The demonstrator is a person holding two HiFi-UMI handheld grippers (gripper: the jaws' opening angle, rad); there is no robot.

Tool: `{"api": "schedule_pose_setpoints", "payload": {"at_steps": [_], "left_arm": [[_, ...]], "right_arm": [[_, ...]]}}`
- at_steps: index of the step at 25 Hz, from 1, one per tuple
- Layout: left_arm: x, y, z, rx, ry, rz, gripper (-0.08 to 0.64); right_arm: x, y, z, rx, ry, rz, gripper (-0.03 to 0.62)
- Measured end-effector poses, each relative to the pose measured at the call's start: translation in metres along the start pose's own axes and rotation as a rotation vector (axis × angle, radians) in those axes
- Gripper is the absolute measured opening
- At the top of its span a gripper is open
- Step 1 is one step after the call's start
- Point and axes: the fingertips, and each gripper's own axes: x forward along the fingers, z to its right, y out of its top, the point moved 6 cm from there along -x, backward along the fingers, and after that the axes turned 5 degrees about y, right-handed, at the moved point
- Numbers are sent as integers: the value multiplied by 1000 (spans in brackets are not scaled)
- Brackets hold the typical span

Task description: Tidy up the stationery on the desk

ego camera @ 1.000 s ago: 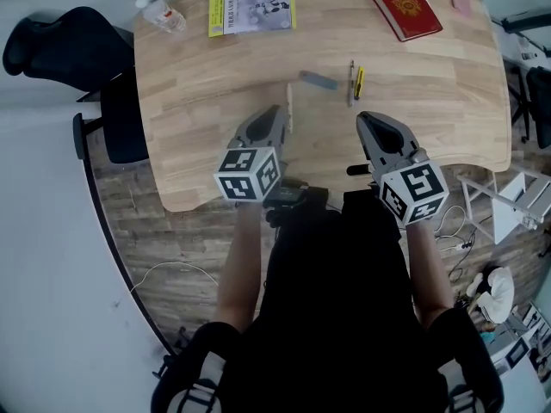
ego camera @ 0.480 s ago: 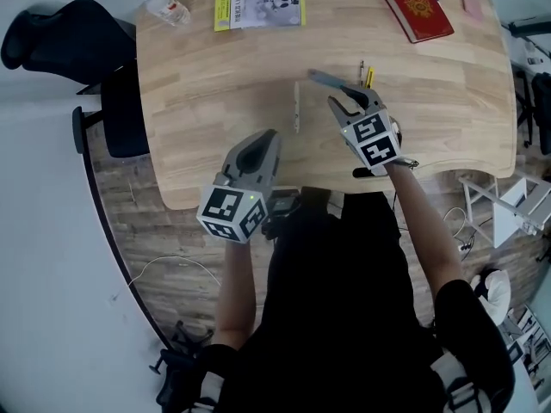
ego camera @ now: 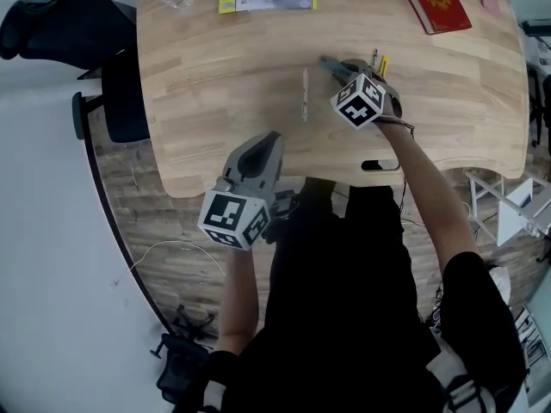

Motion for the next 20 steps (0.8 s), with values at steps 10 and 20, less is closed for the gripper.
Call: {"api": "schedule_pose_setpoints", "payload": {"at_steps": [10, 20], "left_arm": [[-8, -7, 1, 6, 14, -12, 44], [-11, -5, 7, 19, 1, -8, 44]], "right_arm": [[15, -2, 2, -62, -30, -33, 110], [4, 0, 6, -38, -13, -28, 80]]}}
